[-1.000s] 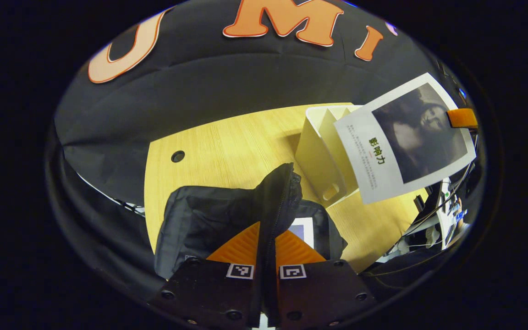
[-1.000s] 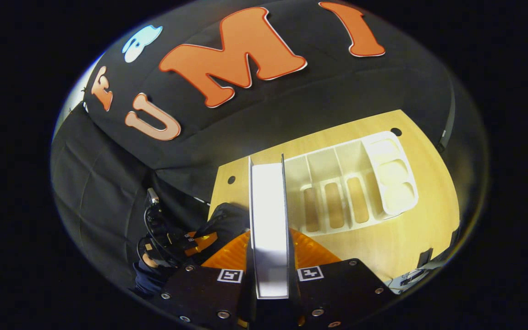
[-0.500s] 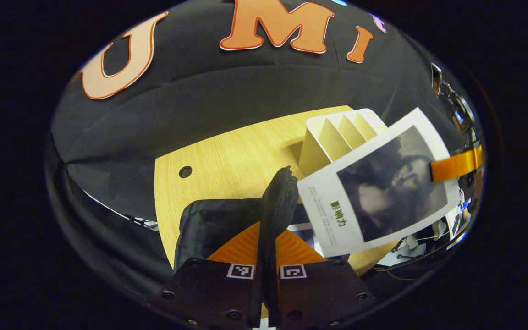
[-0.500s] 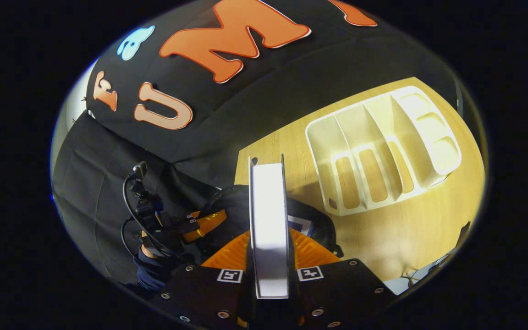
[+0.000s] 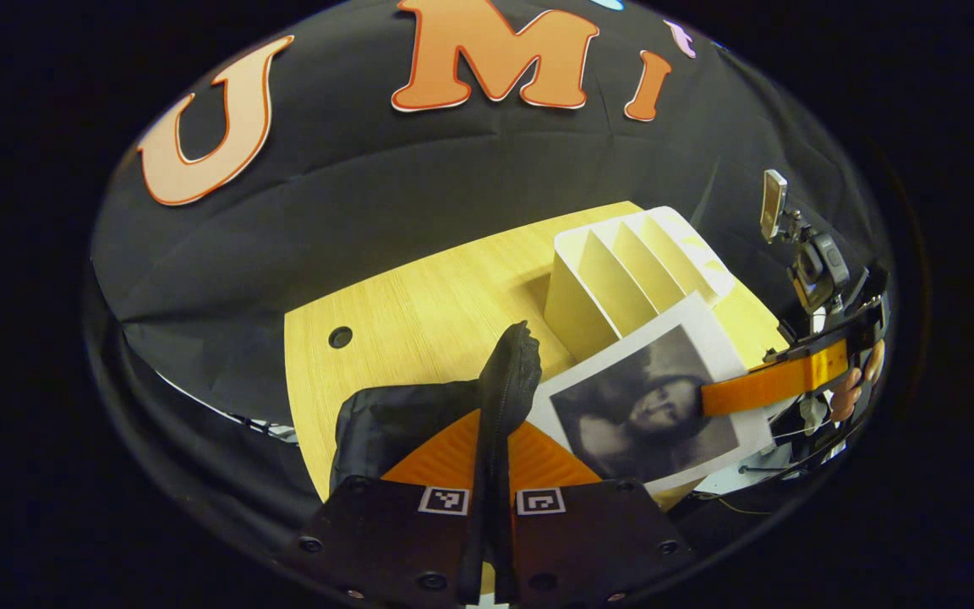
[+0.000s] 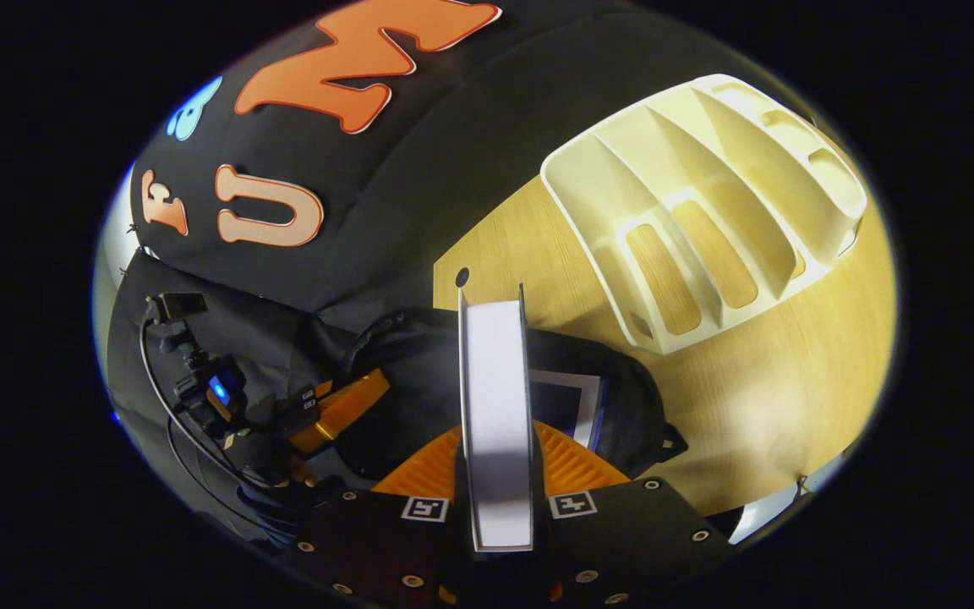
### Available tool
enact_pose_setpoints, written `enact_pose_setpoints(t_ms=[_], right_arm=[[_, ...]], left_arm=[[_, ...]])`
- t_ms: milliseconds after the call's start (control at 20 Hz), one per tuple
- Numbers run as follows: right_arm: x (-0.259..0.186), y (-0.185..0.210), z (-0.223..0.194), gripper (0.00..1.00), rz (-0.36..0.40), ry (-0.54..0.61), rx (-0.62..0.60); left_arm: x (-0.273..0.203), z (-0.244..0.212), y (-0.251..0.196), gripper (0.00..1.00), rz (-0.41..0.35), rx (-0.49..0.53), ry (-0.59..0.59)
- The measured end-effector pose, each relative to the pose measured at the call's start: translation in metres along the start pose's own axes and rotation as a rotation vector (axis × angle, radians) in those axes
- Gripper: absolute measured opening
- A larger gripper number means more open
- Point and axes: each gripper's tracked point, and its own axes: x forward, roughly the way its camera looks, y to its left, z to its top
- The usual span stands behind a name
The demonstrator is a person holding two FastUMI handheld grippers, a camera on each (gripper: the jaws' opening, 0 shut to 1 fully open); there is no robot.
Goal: Open the schoolbag, grab two books from the bookshelf and put them into the schoolbag.
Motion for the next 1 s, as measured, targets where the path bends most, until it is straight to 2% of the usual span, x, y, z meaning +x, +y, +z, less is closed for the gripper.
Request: enact_pose_setpoints(t_ms=[200,500,600,750,800,850,1000], right_arm=[[0.034,-0.004,-0.021,0.29,0.022,0.026,0.057],[0.064,0.004,-0.032,0.28,0.079,-0.035,0.106],[0.075,0.004,-0.036,0.28,0.083,-0.036,0.119],[0.092,0.005,-0.043,0.28,0.092,-0.038,0.112],[0.097,0.006,-0.044,0.40,0.094,-0.039,0.107],[0.103,0.005,-0.045,0.28,0.092,-0.039,0.091],[0.120,0.002,-0.044,0.30,0.083,-0.030,0.057]], left_arm=[[-0.001,0.001,-0.010,0.07,-0.022,-0.016,-0.013],[-0.009,0.009,-0.028,0.06,-0.041,0.002,-0.051],[-0.010,0.007,-0.042,0.07,-0.075,-0.005,-0.050],[-0.011,0.010,-0.060,0.06,-0.086,0.031,-0.052],[-0.011,0.009,-0.063,0.06,-0.090,0.039,-0.052],[-0.010,0.010,-0.064,0.06,-0.091,0.042,-0.054],[-0.008,0.008,-0.059,0.07,-0.078,0.038,-0.053]])
